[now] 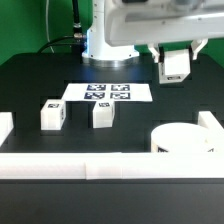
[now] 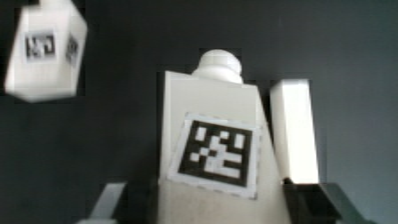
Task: Assemble stool
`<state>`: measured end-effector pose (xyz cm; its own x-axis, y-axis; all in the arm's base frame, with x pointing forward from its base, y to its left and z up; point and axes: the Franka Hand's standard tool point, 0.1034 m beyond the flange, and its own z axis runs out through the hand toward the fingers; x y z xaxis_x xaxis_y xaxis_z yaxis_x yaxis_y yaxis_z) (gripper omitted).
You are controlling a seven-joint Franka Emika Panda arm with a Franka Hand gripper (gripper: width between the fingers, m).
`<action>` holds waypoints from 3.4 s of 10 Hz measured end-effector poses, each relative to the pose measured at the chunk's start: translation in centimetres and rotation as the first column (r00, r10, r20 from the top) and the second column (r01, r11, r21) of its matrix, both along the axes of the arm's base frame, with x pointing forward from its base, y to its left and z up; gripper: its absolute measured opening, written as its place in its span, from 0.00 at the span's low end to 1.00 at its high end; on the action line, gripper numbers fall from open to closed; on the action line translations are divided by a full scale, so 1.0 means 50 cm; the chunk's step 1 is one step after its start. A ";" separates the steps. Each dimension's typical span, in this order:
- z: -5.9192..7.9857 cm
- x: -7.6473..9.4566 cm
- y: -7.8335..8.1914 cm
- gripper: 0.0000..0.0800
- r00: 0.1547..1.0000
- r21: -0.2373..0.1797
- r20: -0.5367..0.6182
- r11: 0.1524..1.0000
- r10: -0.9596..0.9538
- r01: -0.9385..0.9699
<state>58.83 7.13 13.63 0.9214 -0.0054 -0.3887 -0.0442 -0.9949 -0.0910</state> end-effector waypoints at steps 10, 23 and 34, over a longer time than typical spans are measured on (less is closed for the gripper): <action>0.009 0.081 0.001 0.41 0.739 -0.034 0.672 0.999 0.053 -0.042; -0.042 0.109 0.068 0.41 0.606 -0.162 0.731 0.943 0.313 -0.292; -0.070 0.099 0.048 0.41 0.594 -0.179 0.731 0.934 0.336 -0.309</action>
Offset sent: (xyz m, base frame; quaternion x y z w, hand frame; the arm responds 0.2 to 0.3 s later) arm 0.0215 -0.0082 0.0138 0.0200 0.1923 -0.0761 0.9782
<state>63.79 9.55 10.13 0.8378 0.3510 0.4181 0.3483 -0.9335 0.0858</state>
